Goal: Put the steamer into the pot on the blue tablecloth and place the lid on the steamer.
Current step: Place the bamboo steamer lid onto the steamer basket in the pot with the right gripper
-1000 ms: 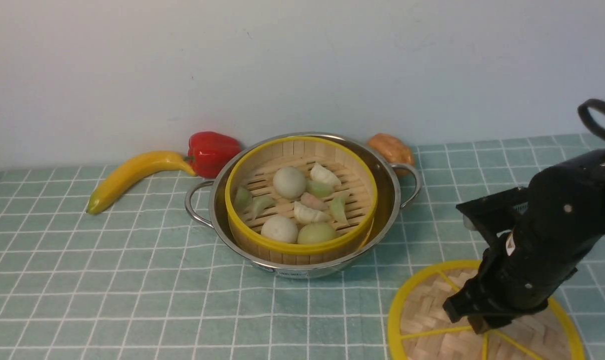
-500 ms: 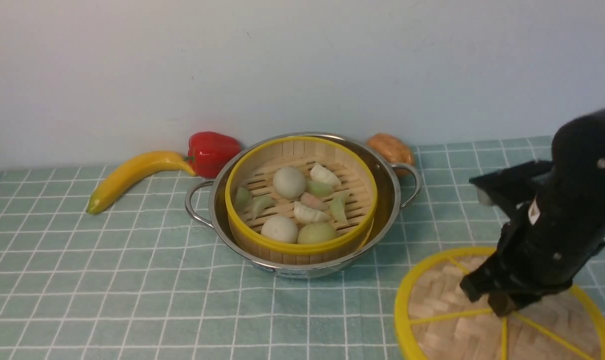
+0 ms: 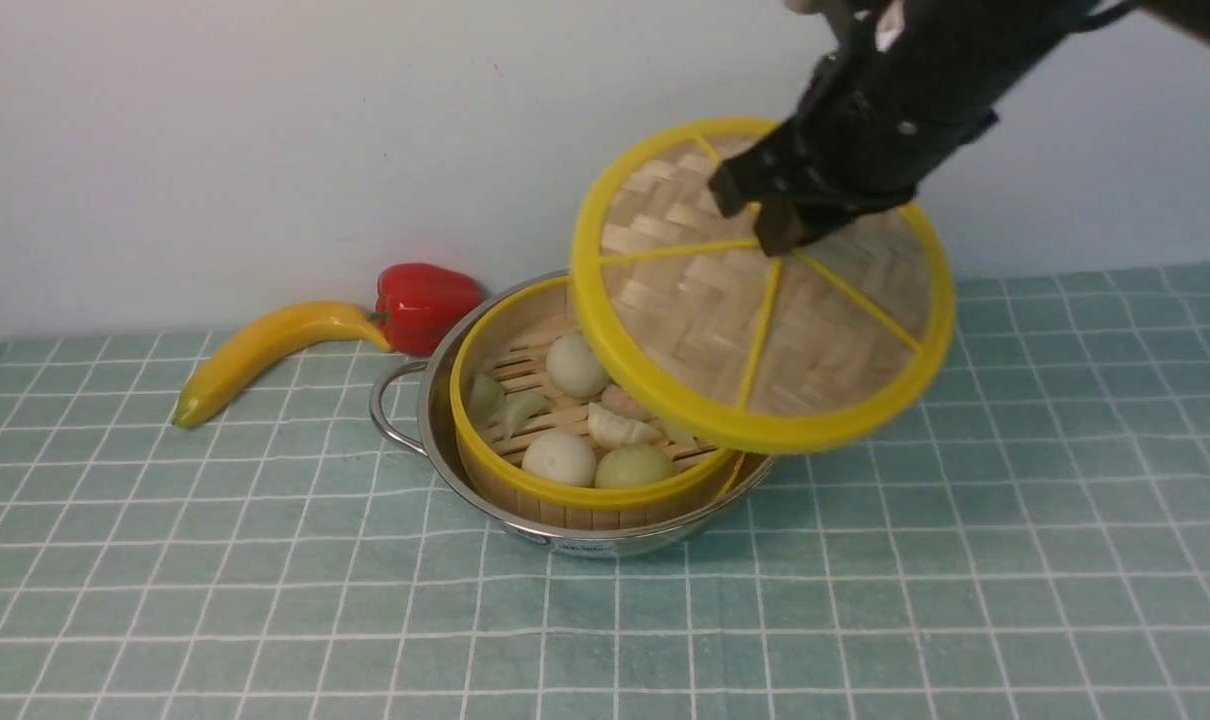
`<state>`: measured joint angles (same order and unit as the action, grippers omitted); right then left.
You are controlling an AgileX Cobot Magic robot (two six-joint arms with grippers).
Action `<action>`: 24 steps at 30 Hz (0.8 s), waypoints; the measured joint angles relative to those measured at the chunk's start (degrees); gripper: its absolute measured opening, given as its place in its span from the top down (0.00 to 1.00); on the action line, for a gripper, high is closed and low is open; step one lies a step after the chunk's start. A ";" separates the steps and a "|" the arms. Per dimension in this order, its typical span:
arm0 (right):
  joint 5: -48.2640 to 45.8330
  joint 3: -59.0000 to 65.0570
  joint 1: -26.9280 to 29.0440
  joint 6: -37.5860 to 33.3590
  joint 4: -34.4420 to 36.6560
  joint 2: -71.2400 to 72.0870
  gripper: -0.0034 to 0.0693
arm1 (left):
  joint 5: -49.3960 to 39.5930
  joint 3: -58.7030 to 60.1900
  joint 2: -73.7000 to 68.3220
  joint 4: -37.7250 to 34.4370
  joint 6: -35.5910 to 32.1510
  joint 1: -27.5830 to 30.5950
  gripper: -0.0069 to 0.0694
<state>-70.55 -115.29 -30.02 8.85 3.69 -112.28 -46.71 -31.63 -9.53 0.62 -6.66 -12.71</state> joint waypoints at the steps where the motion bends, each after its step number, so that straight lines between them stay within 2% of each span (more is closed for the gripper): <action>1: 0.00 -0.65 -0.18 0.00 0.00 -0.59 0.75 | -0.04 0.00 0.00 0.00 0.00 0.00 0.91; 3: 0.00 -8.62 -0.87 -0.12 1.15 -7.94 0.75 | -0.04 0.00 0.00 0.00 0.00 0.00 0.90; 9: 0.00 -16.35 -1.38 -0.49 1.95 -16.72 0.75 | -0.04 0.00 0.00 0.06 0.00 0.00 0.89; 24: -0.33 -19.14 -3.09 -3.26 4.33 -23.05 0.75 | -0.04 0.00 0.00 0.06 0.00 0.00 0.89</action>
<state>-70.88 -134.43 -33.10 5.59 8.02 -135.32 -46.76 -31.63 -9.53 0.69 -6.66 -12.71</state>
